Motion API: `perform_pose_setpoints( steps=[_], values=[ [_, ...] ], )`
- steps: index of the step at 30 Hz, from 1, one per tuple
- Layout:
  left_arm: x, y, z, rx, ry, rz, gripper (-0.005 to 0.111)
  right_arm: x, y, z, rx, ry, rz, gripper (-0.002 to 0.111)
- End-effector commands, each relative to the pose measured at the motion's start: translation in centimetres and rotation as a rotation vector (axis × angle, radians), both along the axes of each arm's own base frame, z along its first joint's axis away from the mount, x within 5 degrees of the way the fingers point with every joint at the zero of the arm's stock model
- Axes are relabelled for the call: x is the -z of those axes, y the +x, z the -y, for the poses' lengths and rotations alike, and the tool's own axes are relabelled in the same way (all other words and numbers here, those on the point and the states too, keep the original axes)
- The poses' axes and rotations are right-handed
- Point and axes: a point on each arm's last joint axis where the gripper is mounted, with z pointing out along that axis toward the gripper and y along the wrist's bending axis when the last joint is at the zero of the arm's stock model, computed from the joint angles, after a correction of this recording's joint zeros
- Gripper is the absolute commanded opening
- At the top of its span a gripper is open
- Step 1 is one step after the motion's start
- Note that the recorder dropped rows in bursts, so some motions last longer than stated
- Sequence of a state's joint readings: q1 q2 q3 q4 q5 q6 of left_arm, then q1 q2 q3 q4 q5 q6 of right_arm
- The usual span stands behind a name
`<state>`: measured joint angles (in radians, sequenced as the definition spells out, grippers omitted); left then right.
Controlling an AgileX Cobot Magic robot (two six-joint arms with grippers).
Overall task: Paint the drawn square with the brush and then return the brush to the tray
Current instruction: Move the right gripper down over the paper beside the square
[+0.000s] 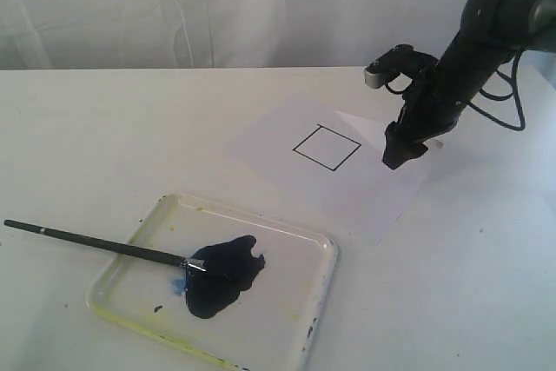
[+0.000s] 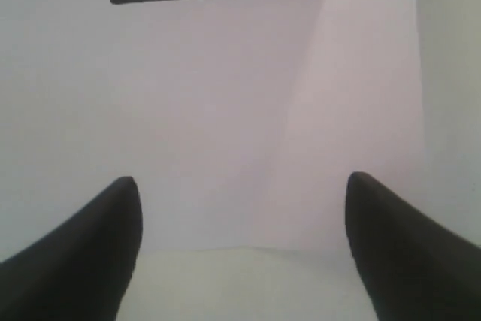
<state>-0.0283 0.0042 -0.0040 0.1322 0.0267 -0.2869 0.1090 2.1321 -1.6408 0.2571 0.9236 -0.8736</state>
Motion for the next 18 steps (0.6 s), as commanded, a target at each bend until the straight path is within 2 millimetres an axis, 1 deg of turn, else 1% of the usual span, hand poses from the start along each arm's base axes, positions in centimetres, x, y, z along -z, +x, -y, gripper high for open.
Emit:
perform_pose_setpoints(
  steps=[1, 18],
  values=[
    [0.1, 0.0, 0.0, 0.003, -0.010, -0.004, 0.000, 1.1, 0.5, 0.1, -0.062, -0.028, 0.038, 0.070],
    [0.1, 0.0, 0.0, 0.003, -0.010, -0.004, 0.000, 5.5, 1.3, 0.1, -0.067, -0.043, 0.004, 0.070]
  ],
)
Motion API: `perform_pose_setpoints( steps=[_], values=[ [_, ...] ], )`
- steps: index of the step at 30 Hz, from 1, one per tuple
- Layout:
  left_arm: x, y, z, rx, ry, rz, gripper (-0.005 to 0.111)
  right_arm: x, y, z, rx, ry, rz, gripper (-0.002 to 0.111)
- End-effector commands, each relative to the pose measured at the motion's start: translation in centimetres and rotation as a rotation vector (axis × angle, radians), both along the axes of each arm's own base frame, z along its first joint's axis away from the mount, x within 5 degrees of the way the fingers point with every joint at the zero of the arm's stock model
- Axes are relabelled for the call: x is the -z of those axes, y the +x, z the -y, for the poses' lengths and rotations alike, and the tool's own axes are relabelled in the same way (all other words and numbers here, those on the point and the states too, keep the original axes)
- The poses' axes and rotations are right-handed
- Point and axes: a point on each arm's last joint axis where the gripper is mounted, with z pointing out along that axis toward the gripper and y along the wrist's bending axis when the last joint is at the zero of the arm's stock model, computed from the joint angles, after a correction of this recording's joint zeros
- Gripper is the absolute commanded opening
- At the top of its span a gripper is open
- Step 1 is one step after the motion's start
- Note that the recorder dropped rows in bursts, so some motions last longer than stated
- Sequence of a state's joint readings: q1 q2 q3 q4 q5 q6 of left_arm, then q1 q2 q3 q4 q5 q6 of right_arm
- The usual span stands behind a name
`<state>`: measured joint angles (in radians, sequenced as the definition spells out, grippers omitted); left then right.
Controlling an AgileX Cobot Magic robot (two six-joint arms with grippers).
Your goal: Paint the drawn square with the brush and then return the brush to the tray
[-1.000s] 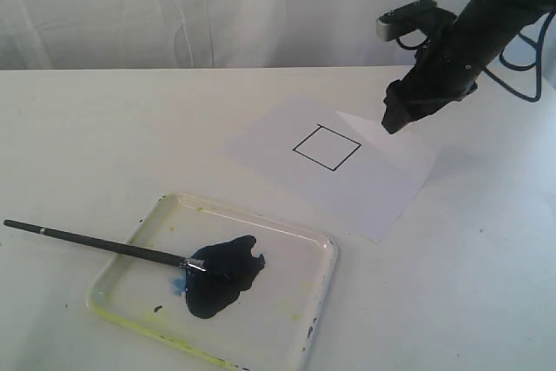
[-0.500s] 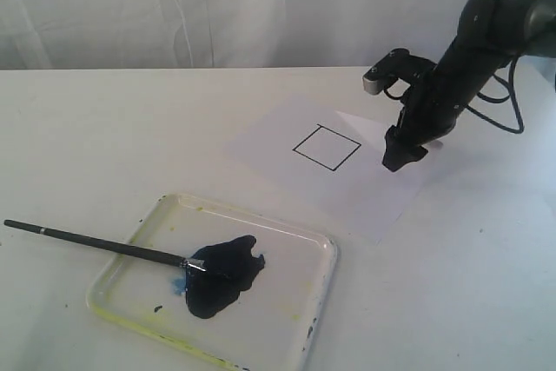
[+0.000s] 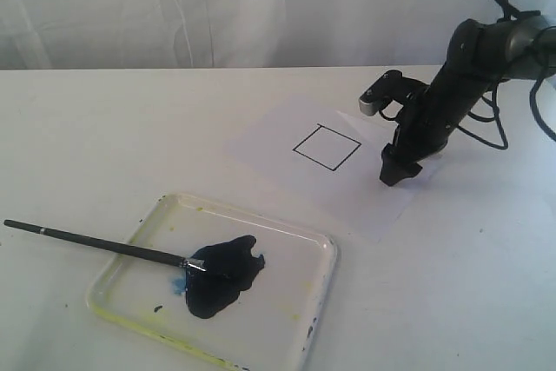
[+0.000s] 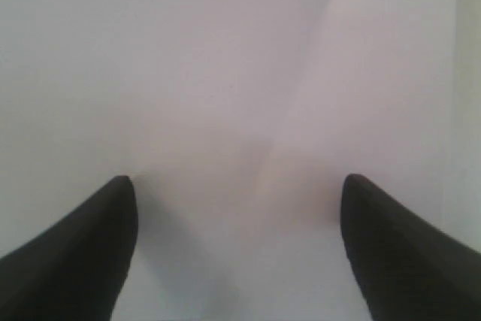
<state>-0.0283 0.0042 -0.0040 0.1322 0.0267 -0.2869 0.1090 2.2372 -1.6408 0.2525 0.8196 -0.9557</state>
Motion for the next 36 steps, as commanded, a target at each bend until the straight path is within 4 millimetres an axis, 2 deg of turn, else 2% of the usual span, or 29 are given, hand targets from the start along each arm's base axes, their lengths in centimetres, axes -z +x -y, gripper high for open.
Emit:
perform_pose_setpoints(
  steps=[1, 5, 8, 14, 16, 20, 23, 25, 27, 28, 30, 32, 33, 34, 35, 36],
  values=[
    [0.1, 0.0, 0.0, 0.003, -0.010, -0.004, 0.000, 1.2, 0.0, 0.1, -0.010, -0.009, -0.016, 0.070],
    [0.1, 0.0, 0.0, 0.003, -0.010, -0.004, 0.000, 2.3, 0.0, 0.1, -0.011, -0.011, -0.043, 0.070],
    [0.2, 0.0, 0.0, 0.001, -0.018, -0.010, 0.000, 2.3, 0.0, 0.1, -0.011, -0.011, -0.043, 0.070],
    [0.3, -0.1, 0.0, -0.024, -0.160, -0.029, 0.000, 2.3, -0.2, 0.1, -0.017, -0.015, -0.057, 0.070],
    [-0.6, -0.2, 0.0, -0.026, -0.178, -0.011, 0.000, 2.3, -0.2, 0.1, -0.021, -0.021, -0.055, 0.070],
    [-5.1, -1.0, 0.0, -0.031, -0.281, 0.086, 0.000, 2.3, -0.2, 0.3, -0.032, -0.042, -0.056, 0.070],
    [-8.5, -2.0, -0.1, -0.057, -0.266, -0.060, 0.000, 2.3, -0.2, 0.3, -0.033, -0.044, -0.056, 0.070],
    [-10.9, -1.7, -0.2, -0.048, -0.142, -0.173, 0.000, 2.3, -0.2, 0.3, -0.033, -0.044, -0.058, 0.070],
    [-12.7, -0.9, -0.1, -0.029, -0.083, -0.283, 0.000, 2.3, -0.2, 0.3, -0.033, -0.044, -0.058, 0.070],
    [-14.2, 0.1, 0.1, -0.001, -0.023, -0.357, 0.000, 2.3, -0.2, 0.3, -0.033, -0.044, -0.058, 0.070],
    [-15.8, 1.9, 0.2, 0.044, 0.090, -0.471, 0.000, 2.3, -0.2, 0.3, -0.034, -0.044, -0.060, 0.070],
    [-17.0, 4.3, 0.3, 0.083, 0.152, -0.592, 0.008, 2.3, -0.3, 0.3, -0.034, -0.044, -0.063, 0.070],
    [-17.6, 6.2, 0.5, 0.119, 0.164, -0.654, 0.018, 2.3, -0.3, 0.3, -0.035, -0.044, -0.067, 0.070],
    [-17.7, 7.4, 0.7, 0.144, 0.177, -0.685, 0.023, 2.3, -0.3, 0.3, -0.036, -0.044, -0.069, 0.070],
    [-17.6, 9.9, 1.1, 0.210, 0.219, -0.734, 0.033, 2.4, -0.3, 0.3, -0.036, -0.044, -0.071, 0.070],
    [-17.3, 11.0, 1.3, 0.251, 0.237, -0.760, 0.037, 2.4, -0.3, 0.3, -0.036, -0.044, -0.071, 0.070]
  ],
)
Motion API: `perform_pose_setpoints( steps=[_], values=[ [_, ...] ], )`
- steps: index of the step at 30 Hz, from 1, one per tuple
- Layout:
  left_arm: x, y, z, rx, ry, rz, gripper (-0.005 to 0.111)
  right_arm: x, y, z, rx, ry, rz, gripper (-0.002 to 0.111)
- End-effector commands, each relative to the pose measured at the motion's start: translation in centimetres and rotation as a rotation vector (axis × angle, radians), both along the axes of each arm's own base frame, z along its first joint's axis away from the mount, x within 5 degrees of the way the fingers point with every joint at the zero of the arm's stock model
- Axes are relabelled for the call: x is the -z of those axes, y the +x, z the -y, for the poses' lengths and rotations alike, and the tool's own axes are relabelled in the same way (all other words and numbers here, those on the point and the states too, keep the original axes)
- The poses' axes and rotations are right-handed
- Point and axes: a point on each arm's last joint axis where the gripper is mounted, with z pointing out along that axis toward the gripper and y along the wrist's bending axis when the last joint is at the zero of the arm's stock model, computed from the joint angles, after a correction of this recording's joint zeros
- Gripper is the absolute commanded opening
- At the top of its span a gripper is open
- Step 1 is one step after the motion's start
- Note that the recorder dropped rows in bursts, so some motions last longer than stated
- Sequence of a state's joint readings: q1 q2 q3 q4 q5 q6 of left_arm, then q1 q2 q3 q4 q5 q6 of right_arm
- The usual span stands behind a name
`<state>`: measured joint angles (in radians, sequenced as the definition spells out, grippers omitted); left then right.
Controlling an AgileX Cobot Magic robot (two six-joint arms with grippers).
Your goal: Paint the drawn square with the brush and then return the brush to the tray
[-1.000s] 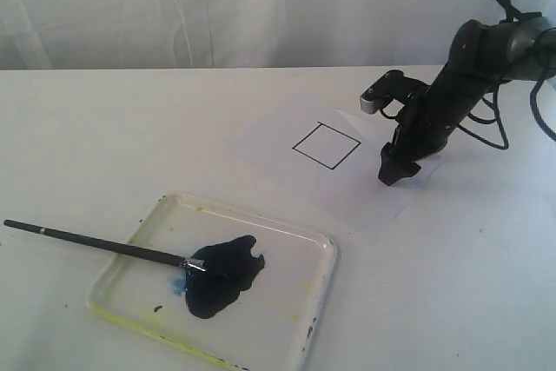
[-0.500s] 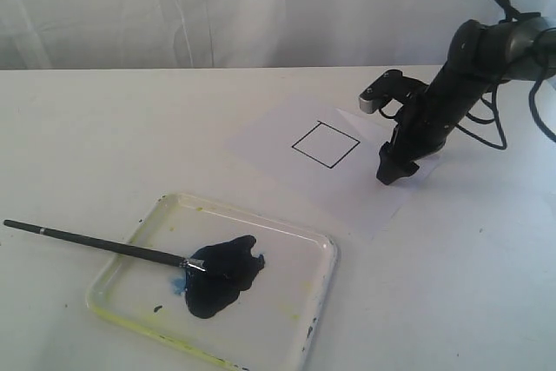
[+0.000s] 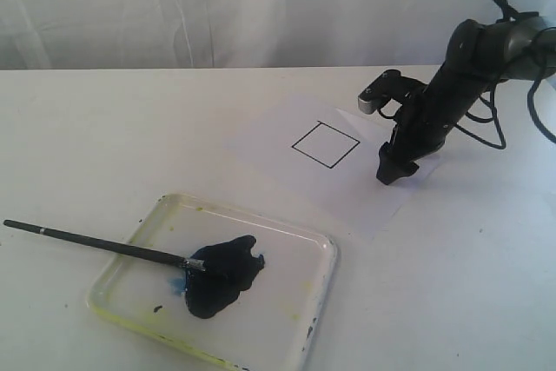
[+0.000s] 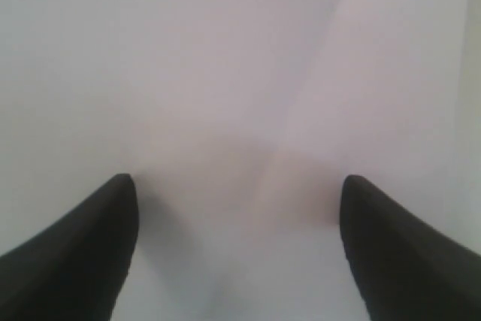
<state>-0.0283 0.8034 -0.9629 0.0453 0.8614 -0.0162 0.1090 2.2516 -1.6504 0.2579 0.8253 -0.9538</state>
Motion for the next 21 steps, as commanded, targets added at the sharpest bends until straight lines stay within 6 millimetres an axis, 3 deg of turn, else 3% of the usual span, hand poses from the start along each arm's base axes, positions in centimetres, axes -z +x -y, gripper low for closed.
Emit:
perform_pose_setpoints(
  steps=[1, 3, 6, 11, 16, 21],
  values=[
    [0.9, 5.6, 1.2, 0.212, 0.038, -0.151, 0.043, 1.9, -0.5, 0.4, -0.040, -0.048, -0.060, 0.070],
    [1.9, 8.2, 1.7, 0.334, 0.067, -0.203, 0.045, 1.9, -0.5, 0.4, -0.040, -0.048, -0.060, 0.070],
    [2.9, 10.6, 2.1, 0.407, 0.048, -0.276, 0.045, 1.9, -0.5, 0.4, -0.040, -0.048, -0.062, 0.070],
    [4.1, 14.1, 2.8, 0.562, 0.020, -0.461, 0.061, 1.9, -0.5, 0.4, -0.040, -0.048, -0.062, 0.070],
    [5.6, 16.8, 3.7, 0.840, 0.136, -0.410, 0.062, 1.9, -0.5, 0.3, -0.039, -0.046, -0.062, 0.070],
    [7.5, 18.0, 5.3, 1.065, 0.219, -0.337, 0.063, 1.9, -0.5, 0.3, -0.039, -0.046, -0.062, 0.070]
  ],
)
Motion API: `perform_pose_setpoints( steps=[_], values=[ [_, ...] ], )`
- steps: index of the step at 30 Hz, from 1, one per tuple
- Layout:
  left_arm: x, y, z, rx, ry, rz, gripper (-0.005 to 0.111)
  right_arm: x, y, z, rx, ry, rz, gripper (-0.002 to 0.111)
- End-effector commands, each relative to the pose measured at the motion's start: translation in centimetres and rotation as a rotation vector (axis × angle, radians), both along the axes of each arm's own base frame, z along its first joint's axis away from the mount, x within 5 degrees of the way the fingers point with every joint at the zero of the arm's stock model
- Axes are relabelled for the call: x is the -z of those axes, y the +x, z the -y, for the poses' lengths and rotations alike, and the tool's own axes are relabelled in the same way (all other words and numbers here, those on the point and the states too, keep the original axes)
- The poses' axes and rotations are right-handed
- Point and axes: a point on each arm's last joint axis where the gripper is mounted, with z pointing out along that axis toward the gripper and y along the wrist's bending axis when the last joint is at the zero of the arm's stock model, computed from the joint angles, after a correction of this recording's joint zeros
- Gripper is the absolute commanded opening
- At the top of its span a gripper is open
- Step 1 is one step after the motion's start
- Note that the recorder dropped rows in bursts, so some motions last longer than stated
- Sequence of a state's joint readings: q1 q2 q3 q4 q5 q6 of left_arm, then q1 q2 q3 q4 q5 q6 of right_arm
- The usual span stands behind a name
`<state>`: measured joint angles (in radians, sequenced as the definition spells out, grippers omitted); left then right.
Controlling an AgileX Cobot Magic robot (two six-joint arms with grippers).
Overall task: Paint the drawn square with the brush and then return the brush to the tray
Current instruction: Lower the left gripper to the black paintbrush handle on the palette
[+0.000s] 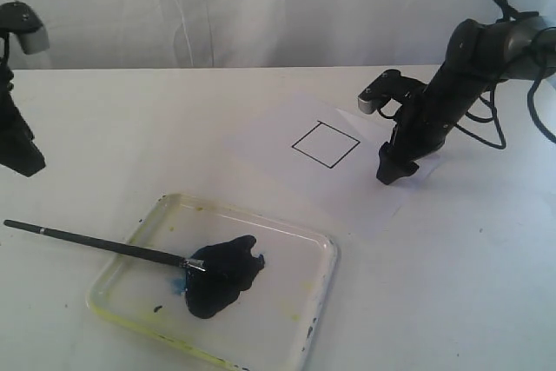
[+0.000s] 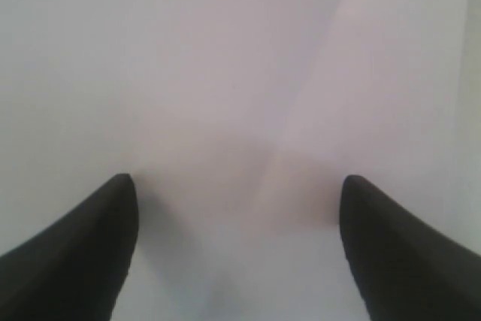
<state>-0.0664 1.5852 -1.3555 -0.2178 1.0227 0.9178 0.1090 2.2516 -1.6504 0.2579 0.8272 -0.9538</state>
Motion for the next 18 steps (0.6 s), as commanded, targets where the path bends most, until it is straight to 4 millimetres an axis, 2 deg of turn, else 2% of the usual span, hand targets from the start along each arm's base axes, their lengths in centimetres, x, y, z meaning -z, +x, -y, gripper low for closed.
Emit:
perform_pose_setpoints(
  steps=[1, 6, 9, 12, 18],
  values=[
    [1.6, 0.5, 1.6, 0.212, -0.014, 0.018, 0.065, 1.9, -0.5, 0.3, -0.039, -0.046, -0.060, 0.070],
    [3.9, 0.7, 2.5, 0.309, -0.001, -0.006, 0.067, 1.9, -0.5, 0.3, -0.039, -0.046, -0.060, 0.070],
    [5.8, 0.9, 2.4, 0.411, 0.031, 0.014, 0.067, 1.9, -0.5, 0.3, -0.039, -0.046, -0.060, 0.070],
    [7.3, 1.2, 2.2, 0.427, 0.062, 0.054, 0.067, 1.9, -0.5, 0.3, -0.039, -0.046, -0.062, 0.070],
    [9.2, 1.3, 2.0, 0.505, 0.105, 0.111, 0.067, 1.9, -0.5, 0.4, -0.041, -0.048, -0.067, 0.070]
  ],
)
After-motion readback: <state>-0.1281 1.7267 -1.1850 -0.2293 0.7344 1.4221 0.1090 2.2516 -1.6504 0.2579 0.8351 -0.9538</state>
